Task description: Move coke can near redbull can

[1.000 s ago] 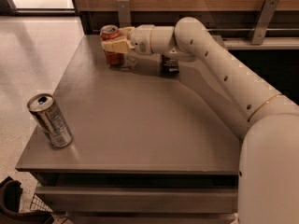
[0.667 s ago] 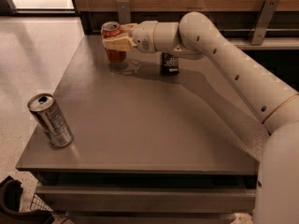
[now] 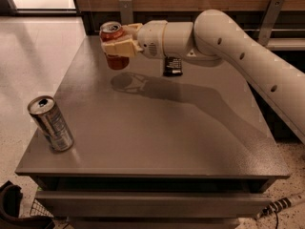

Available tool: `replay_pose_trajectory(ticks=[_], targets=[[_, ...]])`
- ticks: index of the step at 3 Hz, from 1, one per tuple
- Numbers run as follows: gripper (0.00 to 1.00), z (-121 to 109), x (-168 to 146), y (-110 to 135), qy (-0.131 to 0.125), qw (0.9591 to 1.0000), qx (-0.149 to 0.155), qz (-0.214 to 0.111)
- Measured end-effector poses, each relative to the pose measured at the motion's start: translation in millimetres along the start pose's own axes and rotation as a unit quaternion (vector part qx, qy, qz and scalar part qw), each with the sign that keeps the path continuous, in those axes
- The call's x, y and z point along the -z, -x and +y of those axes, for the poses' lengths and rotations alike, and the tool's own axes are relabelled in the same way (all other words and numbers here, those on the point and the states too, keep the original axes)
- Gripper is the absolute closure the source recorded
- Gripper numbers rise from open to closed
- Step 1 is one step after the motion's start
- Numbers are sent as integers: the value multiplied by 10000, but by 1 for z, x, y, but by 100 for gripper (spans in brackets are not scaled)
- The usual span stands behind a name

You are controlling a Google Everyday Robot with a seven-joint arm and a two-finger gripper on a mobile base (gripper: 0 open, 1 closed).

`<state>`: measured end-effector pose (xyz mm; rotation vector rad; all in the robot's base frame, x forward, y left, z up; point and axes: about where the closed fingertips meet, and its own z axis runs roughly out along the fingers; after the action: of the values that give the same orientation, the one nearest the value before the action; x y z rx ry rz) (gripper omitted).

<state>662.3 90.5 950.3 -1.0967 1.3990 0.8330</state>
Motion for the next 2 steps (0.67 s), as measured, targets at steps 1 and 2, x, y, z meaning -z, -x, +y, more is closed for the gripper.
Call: replay_pose_trajectory(ticks=[1, 2], targets=[[100, 39, 16, 3, 84, 9999, -87, 3], [100, 78, 28, -1, 211, 9995, -229, 104]])
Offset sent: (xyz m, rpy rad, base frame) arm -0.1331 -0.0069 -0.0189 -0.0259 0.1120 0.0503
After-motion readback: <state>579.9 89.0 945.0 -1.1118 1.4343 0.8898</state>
